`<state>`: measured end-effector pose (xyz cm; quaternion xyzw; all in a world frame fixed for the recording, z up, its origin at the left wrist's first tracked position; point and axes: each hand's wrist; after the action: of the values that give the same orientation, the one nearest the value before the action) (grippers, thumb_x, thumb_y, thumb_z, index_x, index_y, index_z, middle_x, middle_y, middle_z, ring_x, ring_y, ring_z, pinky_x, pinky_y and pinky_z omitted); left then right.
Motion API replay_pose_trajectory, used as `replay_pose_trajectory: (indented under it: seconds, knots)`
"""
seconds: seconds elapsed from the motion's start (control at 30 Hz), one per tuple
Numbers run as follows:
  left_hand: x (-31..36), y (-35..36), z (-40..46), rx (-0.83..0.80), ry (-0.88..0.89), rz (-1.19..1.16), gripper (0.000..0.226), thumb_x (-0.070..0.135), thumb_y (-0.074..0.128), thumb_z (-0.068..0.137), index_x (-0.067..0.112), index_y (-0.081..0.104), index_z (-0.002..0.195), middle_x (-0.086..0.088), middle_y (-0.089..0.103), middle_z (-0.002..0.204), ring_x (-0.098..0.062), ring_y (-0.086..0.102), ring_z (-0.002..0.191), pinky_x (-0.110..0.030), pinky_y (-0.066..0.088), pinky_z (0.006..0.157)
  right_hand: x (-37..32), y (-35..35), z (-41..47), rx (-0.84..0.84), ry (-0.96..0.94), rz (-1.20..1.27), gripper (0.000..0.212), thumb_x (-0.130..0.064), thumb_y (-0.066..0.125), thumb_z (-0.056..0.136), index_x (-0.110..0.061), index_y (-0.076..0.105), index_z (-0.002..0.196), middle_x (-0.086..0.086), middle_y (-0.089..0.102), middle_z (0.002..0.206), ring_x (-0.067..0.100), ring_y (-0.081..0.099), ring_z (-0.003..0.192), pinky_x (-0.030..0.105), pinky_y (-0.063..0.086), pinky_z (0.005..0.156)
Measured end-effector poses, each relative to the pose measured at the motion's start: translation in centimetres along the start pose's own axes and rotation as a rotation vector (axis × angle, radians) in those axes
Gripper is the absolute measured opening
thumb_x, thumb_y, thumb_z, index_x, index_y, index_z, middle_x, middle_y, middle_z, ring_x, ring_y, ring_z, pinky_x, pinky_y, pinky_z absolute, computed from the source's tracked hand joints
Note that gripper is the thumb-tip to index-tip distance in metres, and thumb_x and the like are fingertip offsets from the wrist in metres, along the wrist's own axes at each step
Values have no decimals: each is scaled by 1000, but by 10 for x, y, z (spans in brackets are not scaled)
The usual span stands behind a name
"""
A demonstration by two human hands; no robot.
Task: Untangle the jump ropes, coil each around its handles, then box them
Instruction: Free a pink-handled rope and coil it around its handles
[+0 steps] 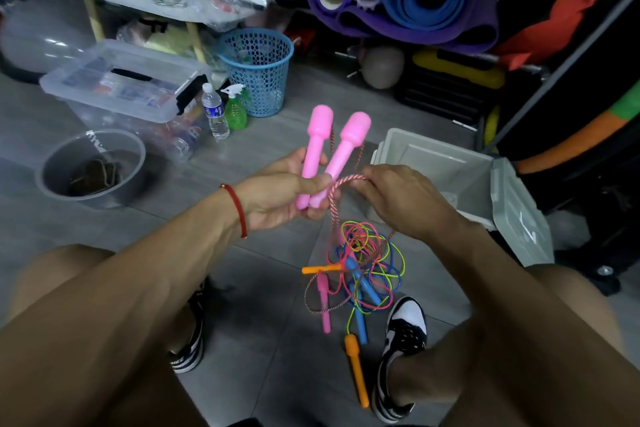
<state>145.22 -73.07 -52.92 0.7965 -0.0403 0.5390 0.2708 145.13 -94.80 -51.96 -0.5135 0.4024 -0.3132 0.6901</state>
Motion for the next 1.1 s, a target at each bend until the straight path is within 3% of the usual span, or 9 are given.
replay_pose_trajectory:
  seconds: [0.13,0.23,0.33,0.43,0.57,0.7,0.83,1.0,1.1]
  knots:
    - [19,-21,-2,161,143,-18,23,-5,46,99,15,41,107,-12,51,80,-19,49,56,-24,40,49,24,14,-21,-77,80,147,30,-39,50,103,-22,55,79,1,62,73,28,60,72,40,47,68]
    - [38,-49,-4,247,232,-113,23,-5,46,99,18,40,102,-14,54,81,-20,51,59,-26,41,49,54,18,-39,-181,249,188,32,-32,51,103,-31,52,71,-6,59,66,16,60,66,32,40,67]
    - [33,-54,-6,287,180,118,25,-6,48,99,17,43,106,-14,58,78,-24,55,64,-28,42,47,52,11,-36,-203,224,203,34,-30,50,104,-37,49,71,-15,54,63,-2,53,64,27,35,69]
    - [5,-36,-3,262,69,346,34,-8,50,98,16,40,119,-16,63,86,-25,59,61,-25,41,45,27,-1,-12,-220,125,163,29,-29,53,102,-35,54,73,-12,61,74,13,58,74,29,41,73]
    - [-12,-17,5,248,53,387,36,-10,50,96,24,42,104,-16,55,95,-21,59,59,-28,39,50,5,-6,14,-244,50,16,26,-36,51,98,-25,56,75,9,67,87,32,62,93,35,43,74]
    - [-18,-11,7,256,114,419,37,-10,49,96,23,38,109,-17,54,95,-20,61,60,-30,40,52,-1,-4,23,-255,2,-101,29,-43,46,100,-19,60,90,13,68,102,36,58,103,37,42,79]
    - [-19,-3,8,170,193,325,43,-13,50,95,26,41,110,-11,52,95,-15,61,60,-26,47,53,-8,-6,26,-300,-48,-122,24,-40,46,98,-23,62,97,11,68,106,35,60,103,38,45,82]
    - [-22,-6,9,-62,65,75,45,-7,59,88,29,43,110,-16,45,96,-24,50,70,-30,39,55,-8,-3,24,-276,-71,-74,34,-43,41,93,-23,65,106,10,69,102,35,62,97,37,46,79]
    - [-24,-12,10,-99,54,105,46,-3,61,83,26,42,113,-18,43,98,-25,50,70,-29,39,52,-10,-6,19,-283,-45,58,18,-36,53,97,-25,67,100,-1,66,88,28,63,91,37,49,79]
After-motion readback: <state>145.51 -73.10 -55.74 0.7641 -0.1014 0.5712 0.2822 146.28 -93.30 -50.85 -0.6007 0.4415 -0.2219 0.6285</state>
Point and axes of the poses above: each hand's wrist, its own z-axis towards the middle knuckle, its own y-axis out of the palm, x = y × z
